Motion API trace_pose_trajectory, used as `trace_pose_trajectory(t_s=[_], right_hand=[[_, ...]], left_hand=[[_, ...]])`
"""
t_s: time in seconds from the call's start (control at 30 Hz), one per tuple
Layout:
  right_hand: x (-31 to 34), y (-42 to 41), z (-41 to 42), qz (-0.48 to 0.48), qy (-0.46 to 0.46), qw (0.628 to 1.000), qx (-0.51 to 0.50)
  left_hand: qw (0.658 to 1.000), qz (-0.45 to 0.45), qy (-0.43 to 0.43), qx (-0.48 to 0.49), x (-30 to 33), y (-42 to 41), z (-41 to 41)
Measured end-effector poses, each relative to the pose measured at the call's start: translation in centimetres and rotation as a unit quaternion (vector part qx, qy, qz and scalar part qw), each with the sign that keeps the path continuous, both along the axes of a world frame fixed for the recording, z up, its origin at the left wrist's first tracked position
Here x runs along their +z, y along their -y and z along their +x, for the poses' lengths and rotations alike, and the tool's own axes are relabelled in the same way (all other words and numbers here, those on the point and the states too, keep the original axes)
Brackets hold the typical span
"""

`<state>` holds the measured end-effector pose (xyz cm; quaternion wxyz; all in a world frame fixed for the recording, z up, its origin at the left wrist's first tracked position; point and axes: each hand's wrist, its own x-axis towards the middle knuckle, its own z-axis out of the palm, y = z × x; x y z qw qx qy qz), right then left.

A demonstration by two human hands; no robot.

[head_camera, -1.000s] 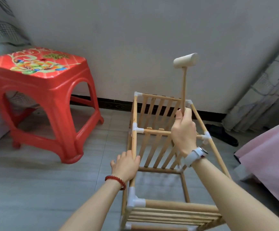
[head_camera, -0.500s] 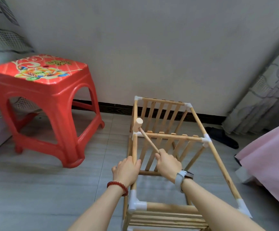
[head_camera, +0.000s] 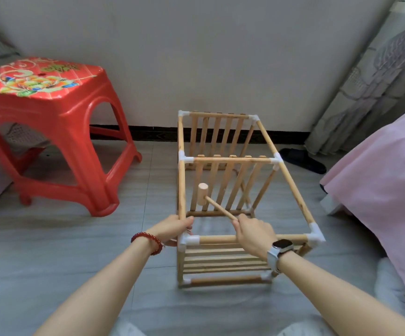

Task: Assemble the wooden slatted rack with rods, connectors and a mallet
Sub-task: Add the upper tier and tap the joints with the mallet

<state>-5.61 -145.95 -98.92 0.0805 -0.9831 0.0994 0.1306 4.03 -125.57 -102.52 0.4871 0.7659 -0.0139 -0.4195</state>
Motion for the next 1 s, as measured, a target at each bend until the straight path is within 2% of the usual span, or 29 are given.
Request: trace_pose_trajectory(t_s=[0.13, 0.27, 0.37, 0.43, 0.53, 0.6, 0.73, 0.87, 0.93, 1.0], right_hand=[[0.7, -0.3, -1.7, 0.031, 0.026, 0.999, -0.021], [5.9, 1.9, -0.1, -0.009, 0.159, 0.985, -0.065], [10.8, 4.4, 3.2, -0.004, 0.279, 0.952, -0.123], [13.7, 5.4, 5.1, 0.091, 0.358, 0.915, -0.165], [17.3, 6.3, 5.0, 0.231, 0.436, 0.853, -0.171], [17.7, 6.6, 2.8, 0.255, 0.44, 0.847, -0.154], [14.6, 8.7, -1.5, 0.233, 0.381, 0.884, -0.139], [10.8, 10.5, -1.9, 0.196, 0.37, 0.885, -0.205], [9.2, 11.0, -1.5, 0.222, 0.355, 0.878, -0.231], [8.1, 10.7, -0.8, 0.272, 0.309, 0.878, -0.244]], left_hand=[[0.999, -0.009, -0.015, 0.038, 1.9, 0.4, -1.7], [0.992, -0.125, -0.019, 0.03, 8.8, 2.0, -1.3], [0.979, -0.198, 0.043, 0.006, 14.5, 4.4, 0.0], [0.974, -0.204, 0.094, 0.004, 17.3, 5.9, 0.4], [0.958, -0.234, 0.156, 0.052, 20.5, 8.4, 0.6], [0.946, -0.246, 0.179, 0.114, 21.8, 9.5, 1.4], [0.927, -0.249, 0.196, 0.199, 23.5, 11.0, 3.4], [0.899, -0.242, 0.233, 0.281, 24.0, 11.7, 5.4], [0.887, -0.244, 0.252, 0.3, 24.4, 12.1, 6.3], [0.891, -0.221, 0.278, 0.284, 24.6, 12.6, 6.2]])
